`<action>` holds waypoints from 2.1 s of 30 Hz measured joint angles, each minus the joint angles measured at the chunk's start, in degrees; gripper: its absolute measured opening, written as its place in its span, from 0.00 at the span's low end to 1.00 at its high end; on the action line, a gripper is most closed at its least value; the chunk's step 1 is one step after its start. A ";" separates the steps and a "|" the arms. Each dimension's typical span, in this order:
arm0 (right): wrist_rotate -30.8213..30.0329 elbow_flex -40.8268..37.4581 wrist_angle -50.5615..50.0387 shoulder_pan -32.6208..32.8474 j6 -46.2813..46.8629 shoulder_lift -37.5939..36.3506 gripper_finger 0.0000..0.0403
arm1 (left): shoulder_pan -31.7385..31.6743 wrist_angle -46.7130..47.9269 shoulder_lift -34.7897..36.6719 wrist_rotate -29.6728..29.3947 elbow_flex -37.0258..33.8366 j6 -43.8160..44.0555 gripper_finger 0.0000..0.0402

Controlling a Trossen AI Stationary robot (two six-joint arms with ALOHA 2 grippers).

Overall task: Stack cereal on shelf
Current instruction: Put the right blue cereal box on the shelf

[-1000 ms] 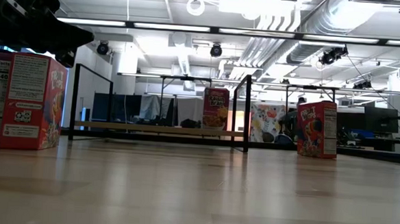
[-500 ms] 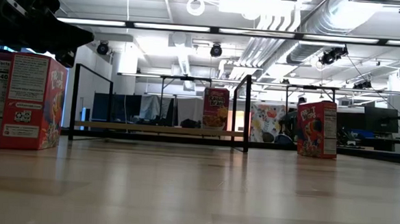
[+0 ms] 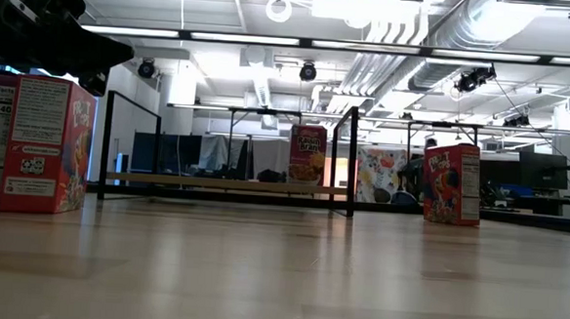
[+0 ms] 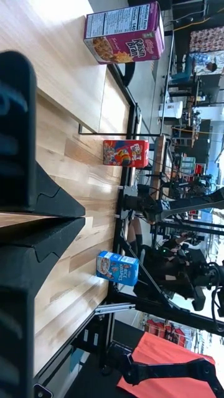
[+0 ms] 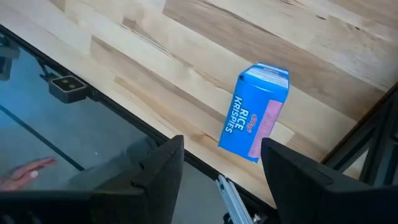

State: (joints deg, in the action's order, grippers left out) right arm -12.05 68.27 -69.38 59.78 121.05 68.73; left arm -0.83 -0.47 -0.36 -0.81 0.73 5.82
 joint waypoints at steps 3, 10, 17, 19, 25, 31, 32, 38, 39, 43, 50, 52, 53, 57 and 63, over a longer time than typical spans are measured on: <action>0.07 0.00 0.22 -0.28 0.27 0.00 0.52 | -0.01 0.01 0.00 0.00 0.00 -0.01 0.01; 0.15 0.00 0.48 -0.54 3.19 0.00 0.54 | -0.01 0.02 0.00 -0.01 0.00 0.01 0.01; 0.35 0.00 -0.43 -2.30 3.86 0.00 0.66 | 0.00 0.02 0.00 -0.01 0.00 -0.01 0.01; 0.30 0.00 -0.20 -2.72 3.55 0.00 0.66 | 0.00 0.00 0.00 0.00 0.00 0.00 0.01; -4.46 0.00 2.16 -2.79 2.51 0.00 0.67 | 0.00 0.02 0.00 0.01 0.00 0.00 0.01; -0.43 0.00 1.01 -2.99 5.95 0.88 0.67 | 0.01 0.02 0.00 0.00 0.00 0.00 0.01; 1.30 0.00 0.59 -3.14 6.74 1.55 0.67 | 0.01 0.02 0.00 0.00 0.00 0.01 0.01; 8.05 0.00 -0.94 -3.24 9.21 5.93 0.67 | 0.00 0.02 0.00 0.01 0.00 0.00 0.01; 8.09 0.00 -0.76 -3.61 9.21 6.51 0.67 | 0.01 0.00 0.00 0.01 0.00 -0.01 0.01; 8.46 0.00 -0.37 -5.38 9.01 9.02 0.67 | 0.01 0.00 0.00 -0.01 0.00 0.01 0.01; 12.15 0.00 -4.64 -7.11 9.05 13.81 0.67 | 0.01 0.00 0.00 0.01 0.00 -0.01 0.01; 12.20 0.00 -4.15 -7.42 9.00 14.58 0.67 | 0.01 0.02 0.00 0.01 0.00 0.01 0.01; 12.38 0.00 -4.15 -7.61 9.02 14.89 0.67 | -0.01 0.00 0.00 -0.01 0.00 0.01 0.01; 12.57 0.00 -4.16 -8.14 9.01 16.49 0.67 | 0.00 0.01 0.00 0.00 0.00 0.01 0.01; 13.85 0.00 -3.80 -9.80 7.55 19.64 0.67 | -0.01 0.00 0.00 -0.01 0.00 0.01 0.01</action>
State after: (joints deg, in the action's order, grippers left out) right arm 1.80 68.27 -73.18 49.98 128.60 88.37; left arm -0.83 -0.46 -0.36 -0.82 0.73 5.82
